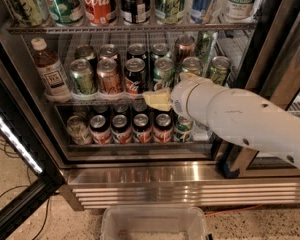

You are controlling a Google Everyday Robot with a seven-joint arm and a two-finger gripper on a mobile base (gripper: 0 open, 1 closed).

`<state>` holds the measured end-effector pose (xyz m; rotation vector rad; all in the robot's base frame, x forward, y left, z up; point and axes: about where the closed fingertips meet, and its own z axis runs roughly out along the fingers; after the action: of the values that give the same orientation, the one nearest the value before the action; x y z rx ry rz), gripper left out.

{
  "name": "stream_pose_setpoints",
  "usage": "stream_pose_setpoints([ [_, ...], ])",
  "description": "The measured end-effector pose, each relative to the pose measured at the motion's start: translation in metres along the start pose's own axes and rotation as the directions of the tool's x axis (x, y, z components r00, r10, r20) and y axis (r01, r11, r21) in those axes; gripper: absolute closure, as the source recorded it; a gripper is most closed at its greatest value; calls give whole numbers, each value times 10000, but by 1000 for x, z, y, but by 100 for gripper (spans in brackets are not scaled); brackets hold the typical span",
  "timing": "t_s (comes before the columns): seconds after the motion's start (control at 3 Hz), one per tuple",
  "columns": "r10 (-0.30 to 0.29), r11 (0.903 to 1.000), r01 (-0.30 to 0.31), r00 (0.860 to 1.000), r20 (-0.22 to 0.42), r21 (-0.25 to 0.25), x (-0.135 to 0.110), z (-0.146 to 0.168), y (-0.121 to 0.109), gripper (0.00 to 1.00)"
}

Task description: Pick green can from middle shelf of fridge

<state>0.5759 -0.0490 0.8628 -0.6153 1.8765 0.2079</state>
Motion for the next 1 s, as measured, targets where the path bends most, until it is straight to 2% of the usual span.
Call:
stream_pose_setpoints([
  [0.33,1,10000,-1,10000,1,7,0,0,0,22],
  [0.67,0,10000,0,10000,2,7,0,0,0,37],
  [1.0,-103,9999,102,9997,200,55,-5,9,0,34],
])
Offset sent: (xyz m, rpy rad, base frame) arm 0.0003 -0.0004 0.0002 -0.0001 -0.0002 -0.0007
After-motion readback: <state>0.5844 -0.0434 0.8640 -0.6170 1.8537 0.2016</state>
